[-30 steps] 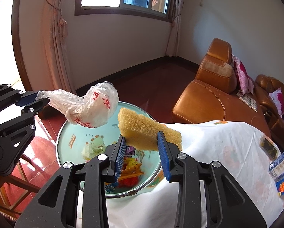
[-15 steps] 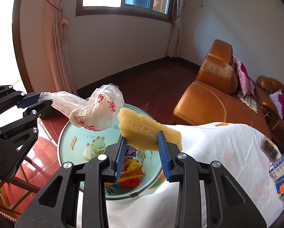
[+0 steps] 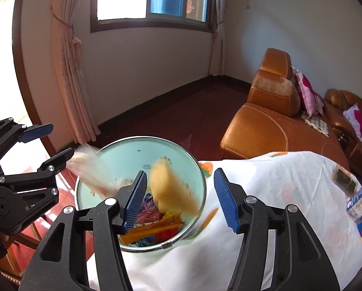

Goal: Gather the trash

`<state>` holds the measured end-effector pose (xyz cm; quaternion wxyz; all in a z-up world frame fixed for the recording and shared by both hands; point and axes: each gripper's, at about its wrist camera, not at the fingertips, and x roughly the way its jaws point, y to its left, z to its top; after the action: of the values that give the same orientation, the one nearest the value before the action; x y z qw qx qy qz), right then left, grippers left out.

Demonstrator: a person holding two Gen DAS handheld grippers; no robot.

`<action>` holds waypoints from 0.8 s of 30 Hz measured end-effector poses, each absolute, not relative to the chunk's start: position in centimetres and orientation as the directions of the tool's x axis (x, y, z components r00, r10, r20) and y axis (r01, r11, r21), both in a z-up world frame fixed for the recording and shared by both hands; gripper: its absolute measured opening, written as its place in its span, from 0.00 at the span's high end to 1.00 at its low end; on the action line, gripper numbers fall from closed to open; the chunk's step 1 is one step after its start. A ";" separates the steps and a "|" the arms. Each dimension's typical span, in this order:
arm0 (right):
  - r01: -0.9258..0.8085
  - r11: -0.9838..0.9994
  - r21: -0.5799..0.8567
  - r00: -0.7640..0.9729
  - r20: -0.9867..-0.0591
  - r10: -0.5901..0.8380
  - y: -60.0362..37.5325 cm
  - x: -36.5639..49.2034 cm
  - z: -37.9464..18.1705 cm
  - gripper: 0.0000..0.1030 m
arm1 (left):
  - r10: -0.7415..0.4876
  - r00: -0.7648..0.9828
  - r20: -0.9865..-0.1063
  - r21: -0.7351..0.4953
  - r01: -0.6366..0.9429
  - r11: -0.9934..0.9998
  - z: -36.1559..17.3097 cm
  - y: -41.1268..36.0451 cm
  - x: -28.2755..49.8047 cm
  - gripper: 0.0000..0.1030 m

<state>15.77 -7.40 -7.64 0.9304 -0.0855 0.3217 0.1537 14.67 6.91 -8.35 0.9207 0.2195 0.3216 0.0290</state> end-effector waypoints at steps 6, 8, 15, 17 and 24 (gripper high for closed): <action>-0.309 0.951 -0.032 0.771 -0.594 0.230 -9.2 13.0 -6.0 0.41 | 0.160 0.825 -0.542 0.386 0.075 0.920 -6.3 7.4 12.2 0.29; -0.301 0.953 -0.022 0.781 -0.579 0.233 -9.8 11.9 -5.4 0.38 | 0.150 0.838 -0.525 0.377 0.070 0.924 -5.5 7.5 11.3 0.27; -0.267 0.963 -0.024 0.817 -0.535 0.213 -11.0 8.0 -3.6 0.38 | 0.119 0.882 -0.456 0.343 0.050 0.938 -2.3 7.5 8.4 0.15; -0.259 0.965 -0.029 0.827 -0.522 0.206 -11.3 7.3 -3.0 0.37 | 0.112 0.892 -0.438 0.342 0.050 0.938 -1.6 7.3 7.7 0.13; -0.233 0.972 -0.022 0.855 -0.481 0.194 -12.5 5.4 -1.3 0.35 | 0.108 0.904 -0.413 0.346 0.046 0.937 -0.7 6.8 6.7 0.08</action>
<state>5.41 -12.50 -1.27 0.9622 -0.0398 0.2456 0.1108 6.73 6.78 -0.72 0.9597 0.1768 0.2180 0.0162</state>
